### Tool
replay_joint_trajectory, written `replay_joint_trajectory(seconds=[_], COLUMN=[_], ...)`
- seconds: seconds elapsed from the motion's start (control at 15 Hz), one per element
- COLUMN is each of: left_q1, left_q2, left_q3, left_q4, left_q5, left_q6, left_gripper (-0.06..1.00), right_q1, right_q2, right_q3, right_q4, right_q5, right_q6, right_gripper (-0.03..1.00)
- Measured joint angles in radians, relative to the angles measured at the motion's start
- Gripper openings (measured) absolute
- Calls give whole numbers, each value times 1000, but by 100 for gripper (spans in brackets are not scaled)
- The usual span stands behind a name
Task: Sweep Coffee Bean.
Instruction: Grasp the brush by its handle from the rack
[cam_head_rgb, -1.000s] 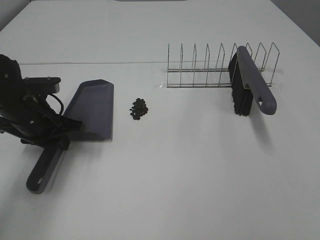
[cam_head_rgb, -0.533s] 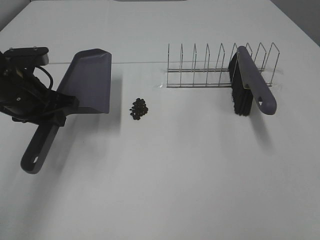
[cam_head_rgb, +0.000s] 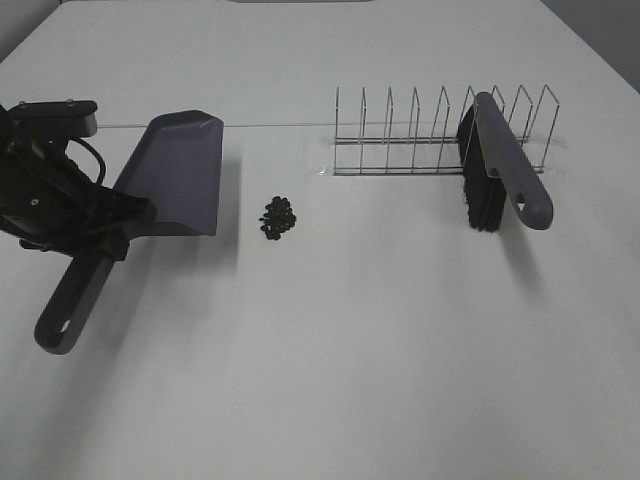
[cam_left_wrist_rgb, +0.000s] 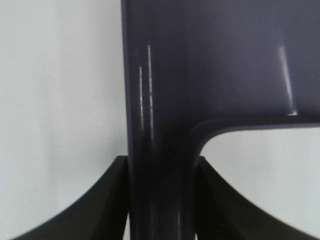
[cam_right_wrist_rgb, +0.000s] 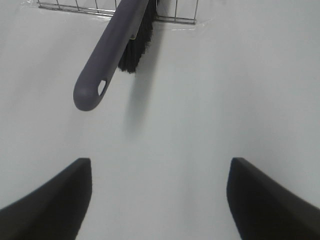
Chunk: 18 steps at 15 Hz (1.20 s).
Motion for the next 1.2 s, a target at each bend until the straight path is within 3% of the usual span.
replay_joint_trajectory(seconds=[0.33, 0.4, 0.6, 0.73, 0.93, 1.2], left_q1=[0, 0, 0, 0, 0, 0], left_q2=[0, 0, 0, 0, 0, 0], left_q3=[0, 0, 0, 0, 0, 0], left_q4=[0, 0, 0, 0, 0, 0], left_q5=[0, 0, 0, 0, 0, 0], left_q6=[0, 0, 0, 0, 0, 0], left_gripper=[36, 36, 36, 36, 36, 36], right_q1=[0, 0, 12, 72, 157, 169], right_q2=[371, 512, 677, 812, 994, 1211], right_q3=[-227, -346, -507, -650, -872, -1151], right_q4=[115, 155, 200, 165, 36, -69], right_q5=[3, 24, 59, 108, 215, 428], right_q6=[-7, -18, -19, -13, 108, 249], right_gripper=[65, 63, 57, 55, 55, 56])
